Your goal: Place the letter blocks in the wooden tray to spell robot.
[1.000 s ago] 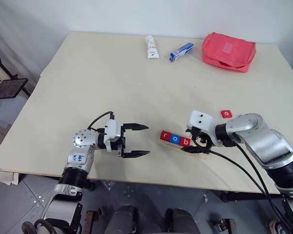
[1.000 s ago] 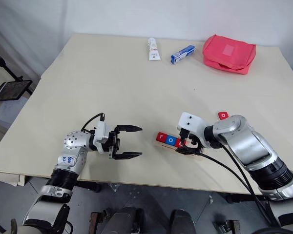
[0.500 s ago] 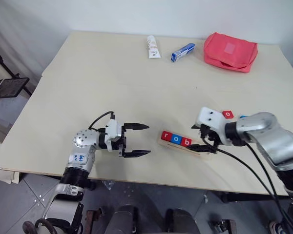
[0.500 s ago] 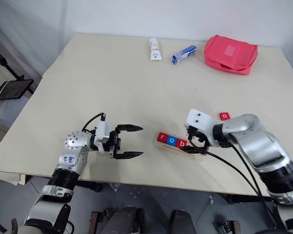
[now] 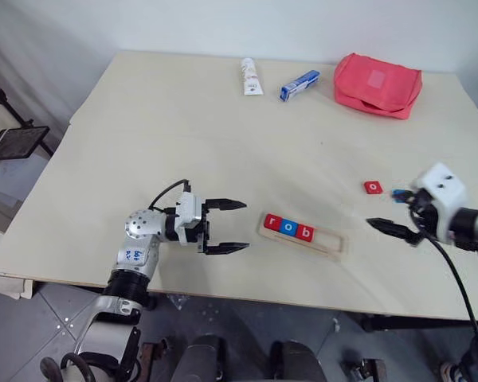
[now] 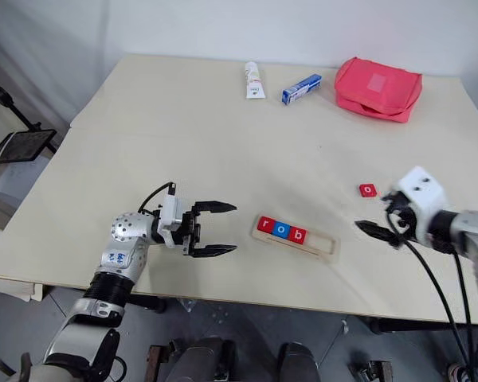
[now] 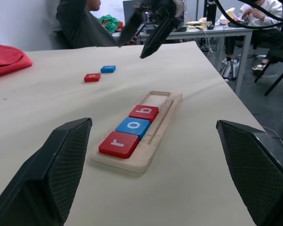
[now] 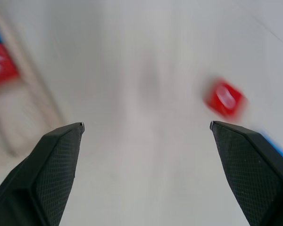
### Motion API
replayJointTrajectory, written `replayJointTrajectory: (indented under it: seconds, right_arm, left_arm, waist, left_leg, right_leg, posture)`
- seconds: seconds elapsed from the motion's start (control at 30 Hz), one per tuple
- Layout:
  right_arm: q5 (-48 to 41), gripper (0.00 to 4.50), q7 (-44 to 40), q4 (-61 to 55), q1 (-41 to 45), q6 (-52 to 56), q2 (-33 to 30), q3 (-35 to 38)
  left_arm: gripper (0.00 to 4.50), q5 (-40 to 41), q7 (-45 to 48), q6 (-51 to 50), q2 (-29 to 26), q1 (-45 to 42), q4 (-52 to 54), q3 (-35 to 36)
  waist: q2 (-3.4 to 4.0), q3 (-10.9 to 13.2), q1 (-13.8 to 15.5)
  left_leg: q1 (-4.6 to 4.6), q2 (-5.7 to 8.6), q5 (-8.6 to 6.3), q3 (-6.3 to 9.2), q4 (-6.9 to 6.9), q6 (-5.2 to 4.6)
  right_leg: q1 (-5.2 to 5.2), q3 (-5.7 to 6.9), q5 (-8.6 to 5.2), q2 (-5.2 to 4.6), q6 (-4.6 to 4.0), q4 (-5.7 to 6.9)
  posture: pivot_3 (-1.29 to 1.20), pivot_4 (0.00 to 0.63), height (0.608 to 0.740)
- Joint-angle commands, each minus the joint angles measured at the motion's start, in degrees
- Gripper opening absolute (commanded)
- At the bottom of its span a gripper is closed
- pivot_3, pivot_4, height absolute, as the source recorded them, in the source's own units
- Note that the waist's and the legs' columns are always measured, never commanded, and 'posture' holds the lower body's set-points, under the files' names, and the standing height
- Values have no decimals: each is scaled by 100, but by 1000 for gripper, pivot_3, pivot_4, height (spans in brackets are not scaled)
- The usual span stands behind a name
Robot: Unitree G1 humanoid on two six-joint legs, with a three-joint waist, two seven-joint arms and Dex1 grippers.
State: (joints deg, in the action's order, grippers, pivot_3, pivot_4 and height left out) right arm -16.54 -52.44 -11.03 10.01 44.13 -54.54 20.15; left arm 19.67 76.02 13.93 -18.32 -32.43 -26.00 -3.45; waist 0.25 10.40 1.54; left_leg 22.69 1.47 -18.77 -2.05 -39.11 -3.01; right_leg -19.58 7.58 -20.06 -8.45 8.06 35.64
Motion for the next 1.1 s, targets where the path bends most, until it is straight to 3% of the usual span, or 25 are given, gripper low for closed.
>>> replayJointTrajectory:
  seconds: [0.03, 0.2, 0.4, 1.1]
  right_arm:
    - [-48, 4484, 98, 193, -473, -564, 111, 763]
    - [-363, 4484, 103, 395, -921, -1167, 513, 1265]
    - [-596, 4484, 160, 320, -1045, -1426, 729, 1313]
    - [-900, 4484, 534, 70, -1093, -1377, 739, 1211]
  left_arm:
    - [4500, 31, 73, 65, 22, -72, -23, -11]
    - [4500, 54, 218, 19, -11, -83, -71, -11]
    - [4500, 58, 326, 1, -98, -115, -106, 36]
    - [4500, 54, 408, 56, -177, -192, -174, 57]
  waist:
    - [0, 0, -1]
    - [0, 0, -17]
    - [1, 0, -17]
    - [1, 0, -8]
  left_leg:
    - [0, -1, 0, 0, 1, 0]
    - [-12, -4, 1, -11, 2, -1]
    - [-21, -6, 1, -19, 4, -1]
    - [-20, -4, 1, -15, 3, -1]
  right_leg:
    - [0, 0, 0, 0, 0, 0]
    - [6, -1, 0, 2, 0, 0]
    - [8, -8, 0, 2, 0, 0]
    - [10, -7, 0, 0, 0, 0]
  posture:
    - [0, 150, 740]
    - [0, 150, 740]
    - [0, 150, 740]
    - [0, 150, 740]
